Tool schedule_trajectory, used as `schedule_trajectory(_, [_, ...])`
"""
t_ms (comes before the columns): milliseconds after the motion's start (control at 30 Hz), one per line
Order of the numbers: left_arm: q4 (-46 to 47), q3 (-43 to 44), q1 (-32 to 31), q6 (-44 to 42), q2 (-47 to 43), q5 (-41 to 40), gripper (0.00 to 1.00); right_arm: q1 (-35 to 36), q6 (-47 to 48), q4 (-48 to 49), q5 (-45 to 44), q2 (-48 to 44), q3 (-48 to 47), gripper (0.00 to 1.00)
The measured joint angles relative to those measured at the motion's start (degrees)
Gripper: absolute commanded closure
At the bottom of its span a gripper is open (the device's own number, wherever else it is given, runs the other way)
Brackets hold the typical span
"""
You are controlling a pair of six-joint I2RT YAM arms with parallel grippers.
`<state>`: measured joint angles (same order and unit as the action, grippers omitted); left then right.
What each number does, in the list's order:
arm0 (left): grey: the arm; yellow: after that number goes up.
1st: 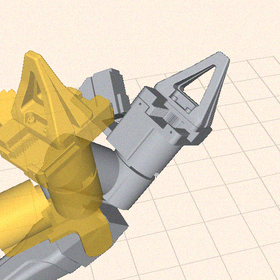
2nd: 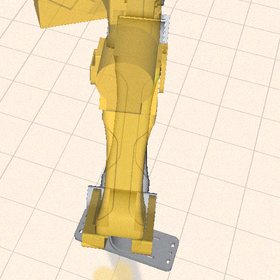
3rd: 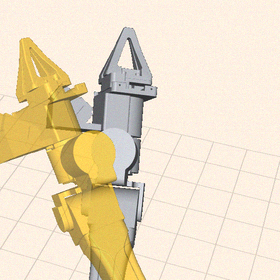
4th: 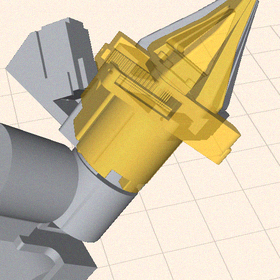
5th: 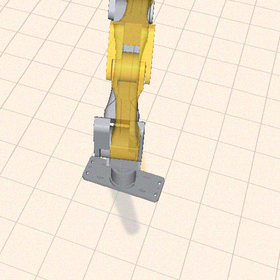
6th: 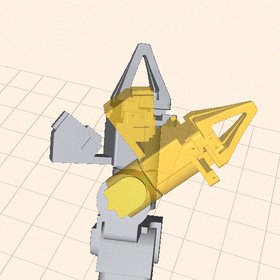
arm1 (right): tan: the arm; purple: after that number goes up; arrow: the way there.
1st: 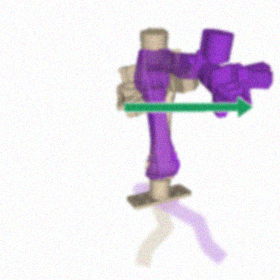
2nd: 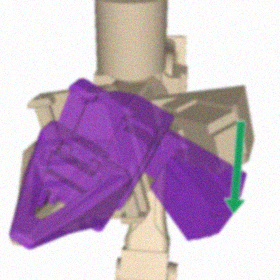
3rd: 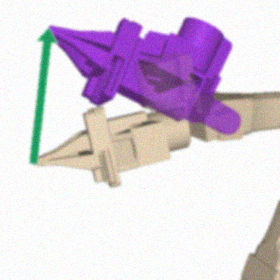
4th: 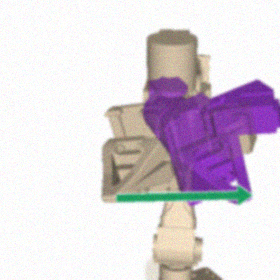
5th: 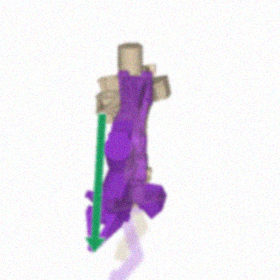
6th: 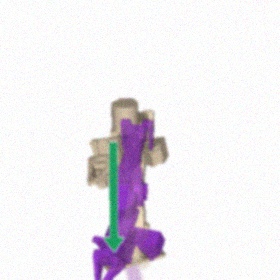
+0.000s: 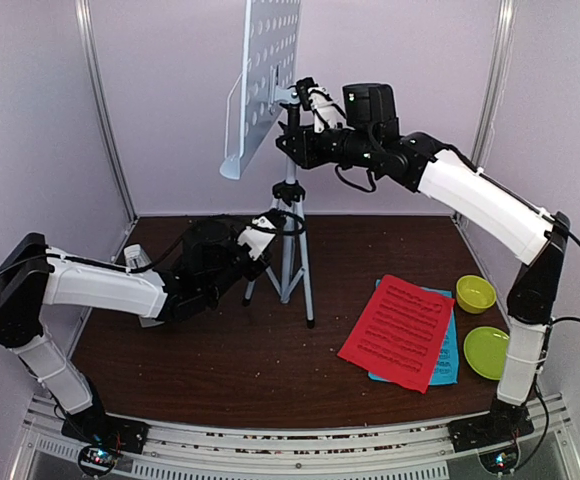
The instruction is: Set up the instrument practice props
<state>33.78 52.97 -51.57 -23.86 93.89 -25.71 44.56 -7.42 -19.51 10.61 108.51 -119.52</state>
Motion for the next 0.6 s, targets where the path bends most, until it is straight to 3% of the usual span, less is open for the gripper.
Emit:
schedule_trajectory(333, [-12.61, -6.58, 3.08, -10.6, 5.57, -5.11, 1.0, -0.5, 6.08, -6.69, 4.2, 1.03, -8.61, 1.0])
schedule_trajectory(600, [-12.7, -7.89, 3.1, -7.17, 0.28, -5.11, 0.54, 0.07, 5.27, -2.89, 5.7, 0.55, -6.34, 1.0])
